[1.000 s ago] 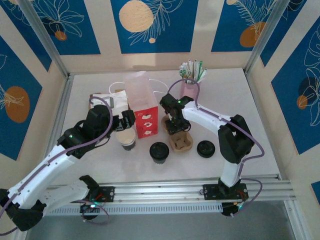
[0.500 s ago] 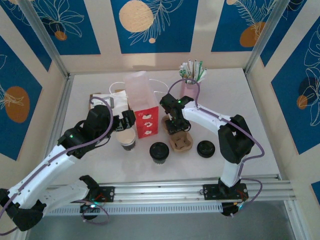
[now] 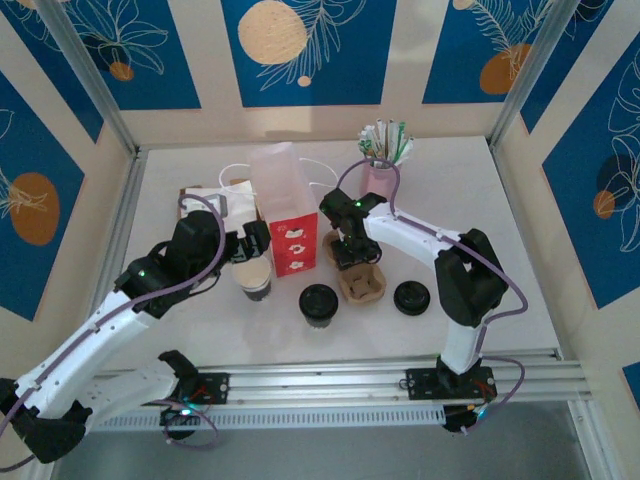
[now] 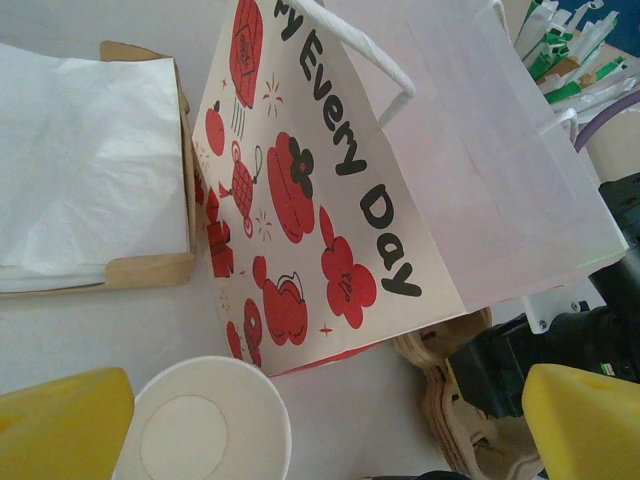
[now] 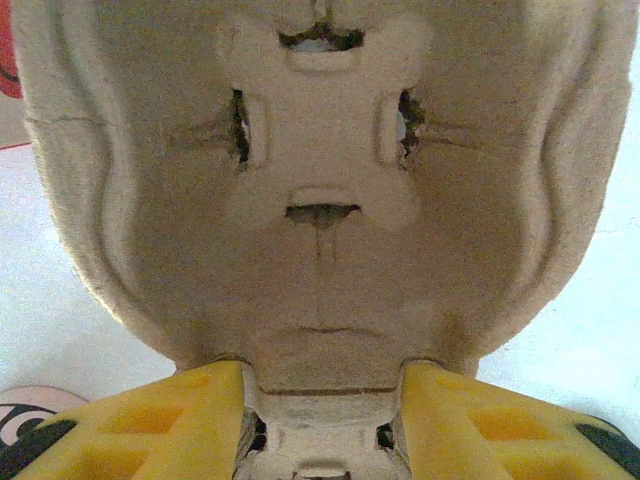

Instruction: Pack the takeout coffee

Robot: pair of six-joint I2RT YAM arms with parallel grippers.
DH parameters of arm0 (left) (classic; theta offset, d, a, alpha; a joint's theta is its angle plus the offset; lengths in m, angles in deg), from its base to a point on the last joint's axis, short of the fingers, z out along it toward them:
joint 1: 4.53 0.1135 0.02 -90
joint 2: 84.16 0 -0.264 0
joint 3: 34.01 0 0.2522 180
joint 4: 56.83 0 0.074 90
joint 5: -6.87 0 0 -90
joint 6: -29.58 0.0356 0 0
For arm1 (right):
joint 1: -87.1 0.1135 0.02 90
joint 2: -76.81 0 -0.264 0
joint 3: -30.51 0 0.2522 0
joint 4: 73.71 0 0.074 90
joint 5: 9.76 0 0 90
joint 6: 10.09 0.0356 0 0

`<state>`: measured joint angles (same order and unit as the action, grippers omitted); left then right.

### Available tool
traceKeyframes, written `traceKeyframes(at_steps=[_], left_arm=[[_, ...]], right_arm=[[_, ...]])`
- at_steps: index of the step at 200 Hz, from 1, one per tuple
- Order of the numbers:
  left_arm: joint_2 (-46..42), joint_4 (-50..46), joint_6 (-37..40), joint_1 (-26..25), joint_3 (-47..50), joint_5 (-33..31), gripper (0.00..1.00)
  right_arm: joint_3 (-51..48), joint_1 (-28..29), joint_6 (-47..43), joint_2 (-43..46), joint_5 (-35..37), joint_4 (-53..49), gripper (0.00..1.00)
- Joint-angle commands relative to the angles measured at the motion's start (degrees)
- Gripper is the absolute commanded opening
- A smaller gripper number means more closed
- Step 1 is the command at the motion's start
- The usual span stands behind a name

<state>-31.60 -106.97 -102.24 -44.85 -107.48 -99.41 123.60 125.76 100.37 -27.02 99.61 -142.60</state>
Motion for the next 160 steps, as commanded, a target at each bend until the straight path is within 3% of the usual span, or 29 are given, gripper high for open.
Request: traceKeyframes(at_steps=[1, 82, 160], left_arm=[[-0.8, 0.7, 0.3, -0.5, 0.6, 0.3, 1.0], [-0.9, 0.6, 0.4, -0.5, 0.5, 0.3, 1.0], [-0.9, 0.5, 0.2, -0.5, 0.6, 0.3, 1.0]], right_arm=[[-0.6, 0.0, 1.2, -0.8, 0.9, -1.0, 0.47], [-0.6, 0.0, 1.3, -0.2, 0.4, -0.7, 0.38], [-0.4, -0.2, 1.4, 2.9, -0.1, -1.8, 0.38]])
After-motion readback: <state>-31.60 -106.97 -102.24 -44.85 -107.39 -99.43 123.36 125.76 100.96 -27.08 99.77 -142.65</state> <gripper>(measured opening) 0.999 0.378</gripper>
